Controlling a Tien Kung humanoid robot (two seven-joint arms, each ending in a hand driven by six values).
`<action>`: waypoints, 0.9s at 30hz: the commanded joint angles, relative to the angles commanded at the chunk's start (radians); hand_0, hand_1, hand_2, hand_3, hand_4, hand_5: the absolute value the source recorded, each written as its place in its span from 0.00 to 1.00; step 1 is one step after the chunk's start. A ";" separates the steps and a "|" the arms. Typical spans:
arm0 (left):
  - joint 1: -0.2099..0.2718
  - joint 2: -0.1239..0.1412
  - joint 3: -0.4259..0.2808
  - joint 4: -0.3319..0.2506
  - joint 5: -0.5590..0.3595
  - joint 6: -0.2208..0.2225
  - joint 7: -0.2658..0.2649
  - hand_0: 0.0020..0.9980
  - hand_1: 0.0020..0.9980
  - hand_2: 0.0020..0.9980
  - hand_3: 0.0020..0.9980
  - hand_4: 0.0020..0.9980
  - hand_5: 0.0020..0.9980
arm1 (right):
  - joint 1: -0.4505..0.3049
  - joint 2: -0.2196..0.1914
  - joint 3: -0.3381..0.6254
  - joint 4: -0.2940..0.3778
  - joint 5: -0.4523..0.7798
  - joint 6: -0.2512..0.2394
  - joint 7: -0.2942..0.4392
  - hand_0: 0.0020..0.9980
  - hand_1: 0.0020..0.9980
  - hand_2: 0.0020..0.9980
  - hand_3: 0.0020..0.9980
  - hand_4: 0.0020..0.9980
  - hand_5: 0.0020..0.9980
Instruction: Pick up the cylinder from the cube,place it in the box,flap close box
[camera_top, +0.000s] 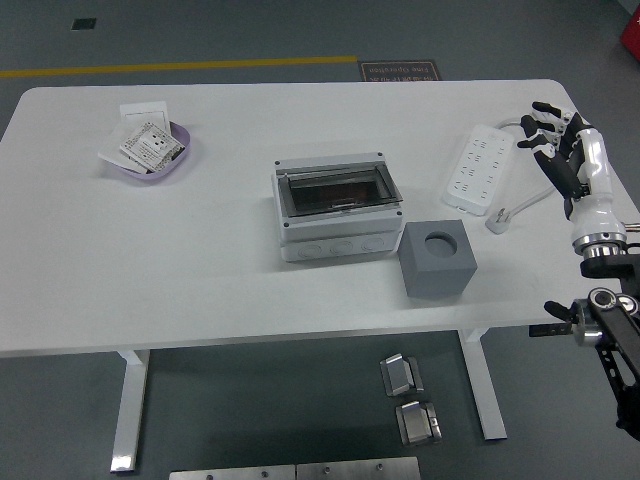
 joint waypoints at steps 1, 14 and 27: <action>0.000 0.001 0.000 0.000 0.000 0.000 0.000 0.68 0.68 0.59 0.65 0.62 0.40 | -0.001 0.001 0.004 0.005 -0.004 0.000 -0.001 0.61 0.47 0.60 0.69 0.81 0.57; -0.004 0.001 0.008 0.000 -0.016 0.002 -0.003 0.68 0.68 0.59 0.65 0.62 0.40 | -0.069 0.021 0.077 0.055 -0.026 -0.001 0.009 0.61 0.47 0.60 0.68 0.81 0.58; -0.018 0.004 0.015 0.000 -0.025 0.003 -0.009 0.68 0.68 0.59 0.65 0.63 0.40 | -0.068 0.036 0.120 0.079 -0.069 -0.013 0.018 0.61 0.46 0.59 0.65 0.78 0.56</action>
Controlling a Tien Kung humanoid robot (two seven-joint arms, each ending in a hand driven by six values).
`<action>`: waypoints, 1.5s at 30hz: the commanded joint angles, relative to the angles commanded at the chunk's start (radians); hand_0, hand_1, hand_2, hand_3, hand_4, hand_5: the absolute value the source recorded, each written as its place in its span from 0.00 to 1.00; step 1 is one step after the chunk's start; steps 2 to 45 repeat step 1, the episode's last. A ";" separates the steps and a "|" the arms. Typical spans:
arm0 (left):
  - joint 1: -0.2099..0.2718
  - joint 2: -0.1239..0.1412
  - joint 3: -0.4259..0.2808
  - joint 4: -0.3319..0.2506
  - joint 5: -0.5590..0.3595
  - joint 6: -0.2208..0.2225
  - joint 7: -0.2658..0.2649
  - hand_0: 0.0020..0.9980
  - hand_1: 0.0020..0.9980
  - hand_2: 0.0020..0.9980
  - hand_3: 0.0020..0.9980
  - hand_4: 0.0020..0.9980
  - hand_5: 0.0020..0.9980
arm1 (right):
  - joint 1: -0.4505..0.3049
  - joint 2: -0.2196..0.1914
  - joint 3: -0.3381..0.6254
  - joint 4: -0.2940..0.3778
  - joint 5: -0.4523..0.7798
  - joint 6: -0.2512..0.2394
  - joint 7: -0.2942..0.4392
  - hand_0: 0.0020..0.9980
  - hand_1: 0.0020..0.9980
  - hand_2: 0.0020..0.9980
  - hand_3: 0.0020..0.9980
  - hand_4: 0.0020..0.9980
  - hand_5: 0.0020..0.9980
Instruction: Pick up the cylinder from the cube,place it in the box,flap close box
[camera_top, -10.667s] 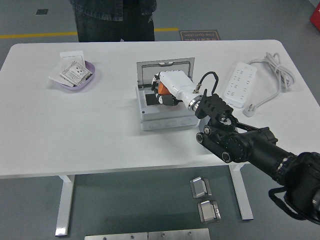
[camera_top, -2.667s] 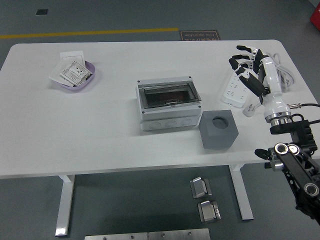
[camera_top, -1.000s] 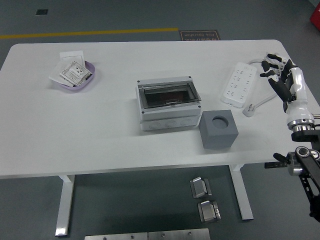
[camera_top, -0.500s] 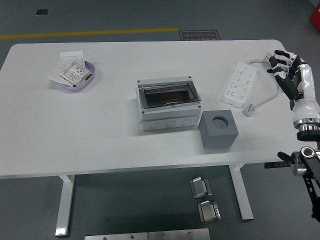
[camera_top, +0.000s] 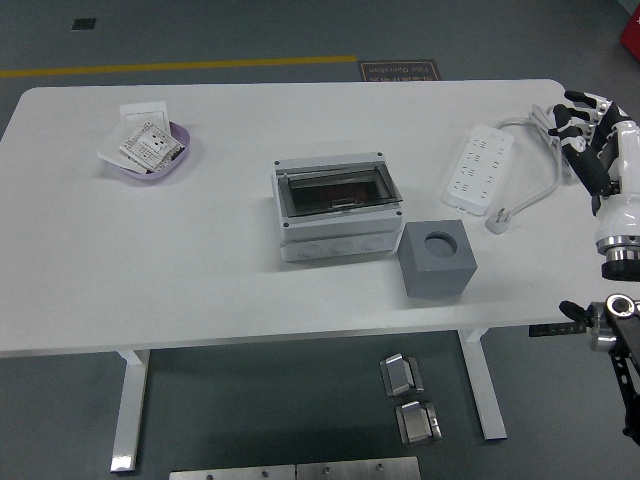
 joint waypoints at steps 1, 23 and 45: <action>0.001 -0.001 0.000 0.000 0.000 0.000 0.001 0.68 0.68 0.59 0.65 0.63 0.40 | -0.002 0.001 0.006 0.001 0.001 0.000 0.000 0.61 0.46 0.59 0.65 0.78 0.56; 0.001 -0.001 0.000 0.000 0.000 0.000 0.001 0.68 0.68 0.59 0.65 0.63 0.40 | -0.002 0.001 0.006 0.001 0.001 0.000 0.000 0.61 0.46 0.59 0.65 0.78 0.56; 0.001 -0.001 0.000 0.000 0.000 0.000 0.001 0.68 0.68 0.59 0.65 0.63 0.40 | -0.002 0.001 0.006 0.001 0.001 0.000 0.000 0.61 0.46 0.59 0.65 0.78 0.56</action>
